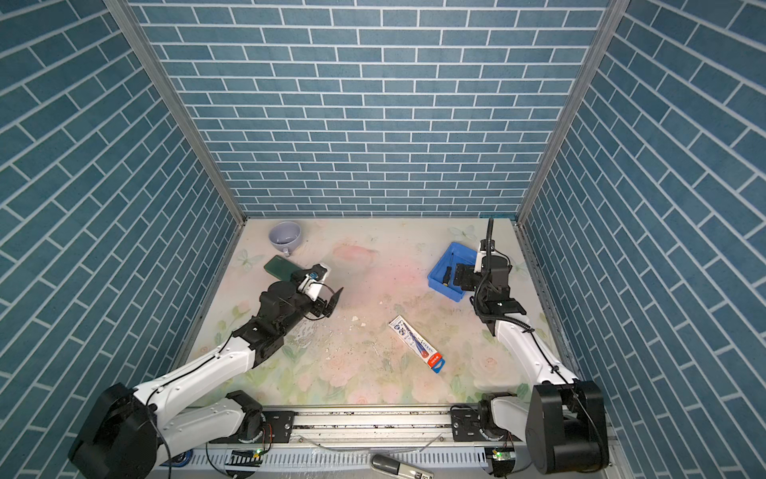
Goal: Put the screwdriver in the bin
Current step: Place the screwdriver into the bin, then reset both arms
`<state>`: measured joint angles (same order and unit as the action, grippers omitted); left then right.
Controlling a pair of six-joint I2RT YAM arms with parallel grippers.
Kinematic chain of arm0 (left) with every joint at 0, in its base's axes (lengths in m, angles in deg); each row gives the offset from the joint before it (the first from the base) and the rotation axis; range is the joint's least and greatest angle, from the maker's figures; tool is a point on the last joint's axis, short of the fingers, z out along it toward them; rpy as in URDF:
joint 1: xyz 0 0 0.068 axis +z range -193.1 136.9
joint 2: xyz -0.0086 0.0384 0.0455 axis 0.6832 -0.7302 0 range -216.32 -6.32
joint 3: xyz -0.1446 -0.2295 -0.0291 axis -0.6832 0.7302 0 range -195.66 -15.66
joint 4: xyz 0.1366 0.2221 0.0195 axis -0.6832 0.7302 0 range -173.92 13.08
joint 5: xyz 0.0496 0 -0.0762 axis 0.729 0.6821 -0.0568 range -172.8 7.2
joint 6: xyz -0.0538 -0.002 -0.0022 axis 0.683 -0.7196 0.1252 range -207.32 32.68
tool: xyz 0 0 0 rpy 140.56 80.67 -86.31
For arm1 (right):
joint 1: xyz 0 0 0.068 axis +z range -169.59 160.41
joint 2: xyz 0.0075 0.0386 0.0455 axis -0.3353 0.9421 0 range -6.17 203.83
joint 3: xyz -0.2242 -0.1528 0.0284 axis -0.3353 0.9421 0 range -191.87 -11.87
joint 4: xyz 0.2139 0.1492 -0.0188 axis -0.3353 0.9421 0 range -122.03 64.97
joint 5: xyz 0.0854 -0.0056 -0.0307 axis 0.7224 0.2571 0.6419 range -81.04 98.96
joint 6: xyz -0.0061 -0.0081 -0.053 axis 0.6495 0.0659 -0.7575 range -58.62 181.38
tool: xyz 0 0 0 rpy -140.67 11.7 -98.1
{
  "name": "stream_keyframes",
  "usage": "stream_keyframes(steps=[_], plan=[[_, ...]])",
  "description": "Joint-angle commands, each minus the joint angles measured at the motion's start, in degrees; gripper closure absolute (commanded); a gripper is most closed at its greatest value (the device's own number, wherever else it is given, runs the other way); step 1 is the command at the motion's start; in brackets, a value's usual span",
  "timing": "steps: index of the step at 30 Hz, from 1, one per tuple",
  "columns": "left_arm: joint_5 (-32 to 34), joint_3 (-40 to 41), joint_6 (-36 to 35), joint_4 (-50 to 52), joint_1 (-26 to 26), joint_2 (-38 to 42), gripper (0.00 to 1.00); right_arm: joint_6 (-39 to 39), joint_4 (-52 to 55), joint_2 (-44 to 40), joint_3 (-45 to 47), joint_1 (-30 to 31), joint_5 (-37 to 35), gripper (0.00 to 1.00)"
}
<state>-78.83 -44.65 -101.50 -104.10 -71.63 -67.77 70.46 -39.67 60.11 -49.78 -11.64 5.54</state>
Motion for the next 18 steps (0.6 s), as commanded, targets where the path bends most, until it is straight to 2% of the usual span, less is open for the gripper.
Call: stream_keyframes(steps=[1,8,16,18], plan=[[10.32,2.27,0.72,1.50,3.99,1.10,0.00,-4.96,-8.90,-1.88,4.48,-0.36,-6.32,0.06],[13.74,6.64,4.04,-5.93,12.71,-2.14,0.00,-6.06,-21.32,1.15,12.22,-2.55,-10.38,0.04],[10.31,11.92,8.38,-20.46,19.53,-9.80,0.00,-6.80,-36.42,9.13,17.65,-6.71,-8.32,0.03],[8.29,11.33,8.87,-20.31,21.16,-10.48,0.00,-5.94,-38.68,11.13,18.31,-8.06,-6.02,0.03]])
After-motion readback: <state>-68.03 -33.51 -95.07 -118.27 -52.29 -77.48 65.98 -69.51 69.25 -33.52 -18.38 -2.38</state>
